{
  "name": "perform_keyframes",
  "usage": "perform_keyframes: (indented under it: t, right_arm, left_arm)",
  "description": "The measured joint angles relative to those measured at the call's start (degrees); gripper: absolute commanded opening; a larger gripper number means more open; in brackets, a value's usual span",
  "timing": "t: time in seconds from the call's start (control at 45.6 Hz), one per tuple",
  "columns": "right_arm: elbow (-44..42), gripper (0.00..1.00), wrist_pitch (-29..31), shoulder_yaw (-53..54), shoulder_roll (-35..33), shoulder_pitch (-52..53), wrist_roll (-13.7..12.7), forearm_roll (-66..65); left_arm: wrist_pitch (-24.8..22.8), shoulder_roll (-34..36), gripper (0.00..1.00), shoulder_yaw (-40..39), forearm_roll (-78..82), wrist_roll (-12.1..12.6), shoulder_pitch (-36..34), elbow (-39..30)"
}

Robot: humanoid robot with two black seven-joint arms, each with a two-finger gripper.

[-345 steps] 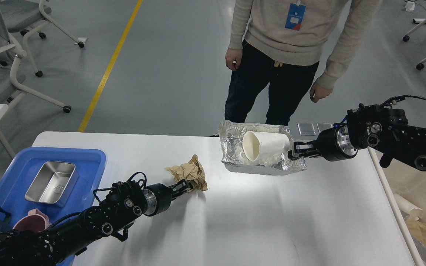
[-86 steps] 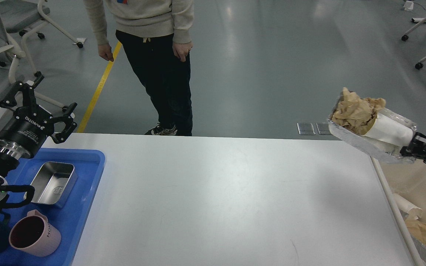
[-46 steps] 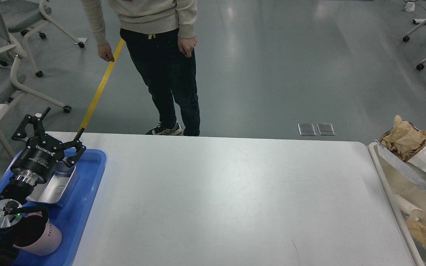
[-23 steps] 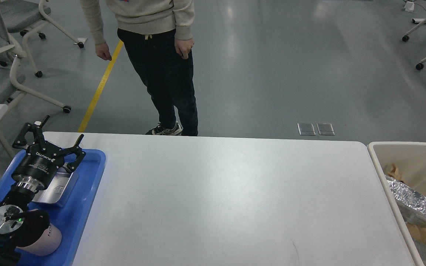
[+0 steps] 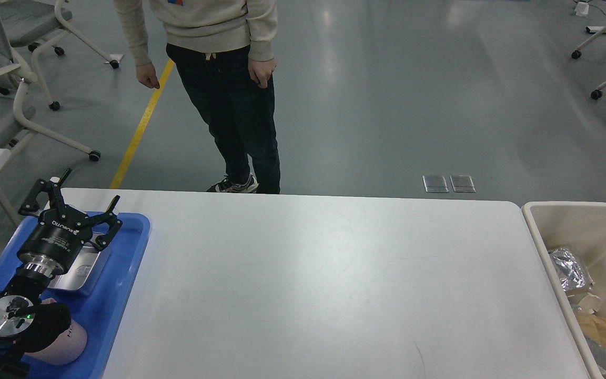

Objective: Tidy desktop

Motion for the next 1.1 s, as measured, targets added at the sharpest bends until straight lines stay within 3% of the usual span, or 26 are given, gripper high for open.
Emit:
perform_keyframes:
  t: [0.285,0.548,0.767,0.964,1.096]
  right_arm:
    - [3.0,1.00,13.8,23.3,6.9,2.0,1.4,1.2]
    - [8.3,1.00,17.1,37.7,14.4,1.5,1.5,1.2]
    - [12.0,1.00,20.0,43.4,15.6,0.6,1.6,1.2]
    - [25.5,1.00,20.3,56.2,17.9,-8.8,8.1,1.1]
    - [35.8,1.00,20.3,58.0,19.0,-15.1,9.6,0.2]
  left_arm:
    - [0.1,-0.5,0.96,-0.1,-0.5,-0.2,1.2,0.0]
    - [0.4,-1.3,0.96,-0.6,-0.8,-0.4,2.0,0.0]
    - [0.4,-1.3,0.96,-2.1,-0.8,-0.4,2.5,0.0]
    - [0.4,-1.3,0.96,-2.2,-0.7,-0.4,3.0,0.0]
    - [0.5,-1.3,0.96,-2.2,-0.7,-0.4,3.2,0.0]
